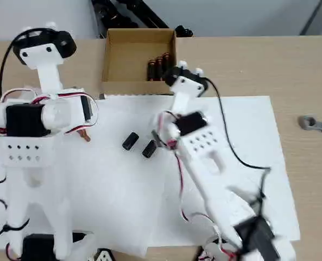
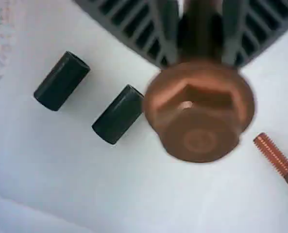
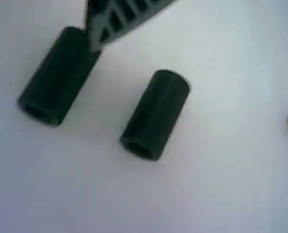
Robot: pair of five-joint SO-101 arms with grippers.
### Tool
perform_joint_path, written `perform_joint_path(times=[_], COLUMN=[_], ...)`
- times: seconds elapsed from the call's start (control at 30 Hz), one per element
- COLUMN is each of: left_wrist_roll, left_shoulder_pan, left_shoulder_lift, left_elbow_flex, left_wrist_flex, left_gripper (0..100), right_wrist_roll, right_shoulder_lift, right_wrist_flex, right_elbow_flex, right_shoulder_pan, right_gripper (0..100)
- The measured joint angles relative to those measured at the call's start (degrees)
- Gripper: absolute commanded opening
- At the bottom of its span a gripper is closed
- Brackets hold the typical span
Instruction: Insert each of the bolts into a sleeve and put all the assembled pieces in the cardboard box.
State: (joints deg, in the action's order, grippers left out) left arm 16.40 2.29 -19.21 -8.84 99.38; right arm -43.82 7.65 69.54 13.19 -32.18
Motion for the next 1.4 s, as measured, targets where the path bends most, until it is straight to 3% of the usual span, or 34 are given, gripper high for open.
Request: perform_joint_path(times=[0.47, 0.93, 1.4], left_wrist_roll=[0.0, 0.0, 0.0], left_shoulder_pan=[0.0, 0.0, 0.0], left_shoulder_lift=[-2.2, -2.2, -2.2], left_elbow_flex=[5.27, 5.27, 5.27], left_wrist_flex=[0.0, 0.0, 0.0], left_gripper=[1, 1, 1], right_wrist_roll=[-5.89, -9.23, -10.9], right_shoulder_lift=[-15.21, -18.73, -24.7], right_wrist_flex=[0.88, -6.42, -6.59], right_elbow_flex=[-6.51, -6.51, -7.74], right_shoulder_pan=[-2.37, -3.78, -4.31], right_gripper=[16.9, 16.9, 16.9])
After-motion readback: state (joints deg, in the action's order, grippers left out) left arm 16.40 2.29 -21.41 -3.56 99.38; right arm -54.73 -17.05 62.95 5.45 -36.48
